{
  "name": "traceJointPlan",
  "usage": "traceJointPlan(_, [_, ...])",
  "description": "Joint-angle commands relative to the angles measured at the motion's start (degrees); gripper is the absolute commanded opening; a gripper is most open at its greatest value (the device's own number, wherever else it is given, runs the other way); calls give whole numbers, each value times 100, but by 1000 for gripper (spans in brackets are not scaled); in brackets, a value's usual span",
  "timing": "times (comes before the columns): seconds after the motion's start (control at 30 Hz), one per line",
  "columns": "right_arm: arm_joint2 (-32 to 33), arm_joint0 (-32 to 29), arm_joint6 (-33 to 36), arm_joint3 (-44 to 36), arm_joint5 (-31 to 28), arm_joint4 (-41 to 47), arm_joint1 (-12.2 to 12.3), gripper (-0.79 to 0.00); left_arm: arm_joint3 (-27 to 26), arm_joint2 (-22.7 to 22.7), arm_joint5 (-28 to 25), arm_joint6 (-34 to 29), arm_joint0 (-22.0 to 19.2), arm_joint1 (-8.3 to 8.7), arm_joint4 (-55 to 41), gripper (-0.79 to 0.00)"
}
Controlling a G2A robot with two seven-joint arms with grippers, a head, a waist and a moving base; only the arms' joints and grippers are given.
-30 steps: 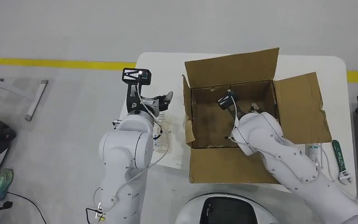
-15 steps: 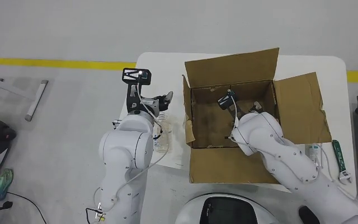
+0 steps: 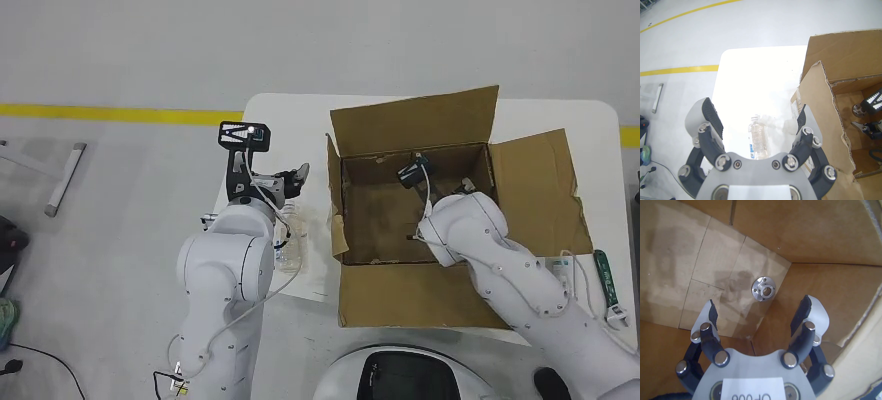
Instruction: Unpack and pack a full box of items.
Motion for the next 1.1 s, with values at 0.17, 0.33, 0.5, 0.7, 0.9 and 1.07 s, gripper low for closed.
traceJointPlan(0.17, [-46,189,-5,606,-26,180,-122,-126,0,0,0,0,0,0,0,0])
traceJointPlan(0.33, [-92,284,-5,968,-40,209,-196,-191,0,0,0,0,0,0,0,0])
traceJointPlan(0.5, [-114,338,-5,1152,11,88,-260,-212,0,0,0,0,0,0,0,0])
traceJointPlan(0.7, [-61,319,-5,1190,70,-90,-320,-194,0,0,0,0,0,0,0,0])
traceJointPlan(0.9, [40,306,-5,1320,90,-310,-380,-219,0,0,0,0,0,0,0,0])
traceJointPlan(1.07, [119,337,-5,1414,83,-395,-450,-249,0,0,0,0,0,0,0,0])
